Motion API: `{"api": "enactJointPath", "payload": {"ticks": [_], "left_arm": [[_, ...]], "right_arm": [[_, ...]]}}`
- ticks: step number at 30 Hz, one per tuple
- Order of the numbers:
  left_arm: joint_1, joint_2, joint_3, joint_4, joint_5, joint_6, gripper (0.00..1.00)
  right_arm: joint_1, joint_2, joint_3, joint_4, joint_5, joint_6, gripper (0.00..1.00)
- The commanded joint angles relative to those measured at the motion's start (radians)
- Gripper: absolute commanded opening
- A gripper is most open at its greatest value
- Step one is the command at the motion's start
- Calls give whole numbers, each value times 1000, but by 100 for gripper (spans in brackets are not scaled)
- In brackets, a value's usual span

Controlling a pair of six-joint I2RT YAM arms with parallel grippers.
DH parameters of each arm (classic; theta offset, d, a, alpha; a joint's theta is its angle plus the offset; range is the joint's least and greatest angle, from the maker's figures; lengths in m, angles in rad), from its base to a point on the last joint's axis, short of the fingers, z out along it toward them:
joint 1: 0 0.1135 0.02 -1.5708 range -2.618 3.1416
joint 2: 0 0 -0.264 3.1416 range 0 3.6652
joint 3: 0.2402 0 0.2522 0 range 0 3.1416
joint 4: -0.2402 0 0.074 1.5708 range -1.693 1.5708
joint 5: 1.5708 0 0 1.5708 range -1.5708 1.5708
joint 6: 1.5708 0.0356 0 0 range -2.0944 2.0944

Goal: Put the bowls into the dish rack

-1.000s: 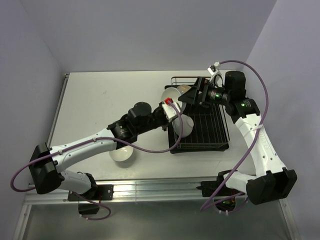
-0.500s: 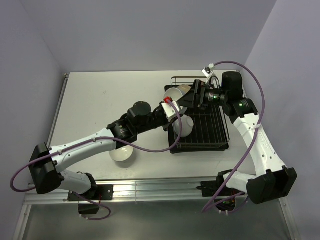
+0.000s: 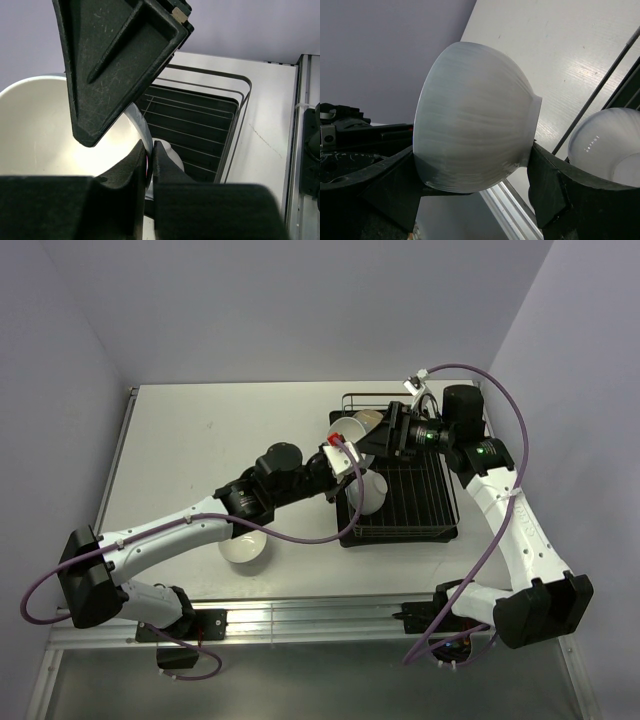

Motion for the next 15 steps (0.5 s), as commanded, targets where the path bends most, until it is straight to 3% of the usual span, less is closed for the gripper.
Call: {"api": "enactJointPath", "payload": {"ticks": [1,8,15], "left_arm": [[-2,-33,47,81,13,9,13],[-2,-11,65,44,25,-7,50],[-2,-2,74,8,44,-10,69]], "right_arm": [[-3,-35,-6,39,-12,33,0],[-26,-44,-6,20,34,21,0],[-77,-40,-5,8,59,14,0]]}}
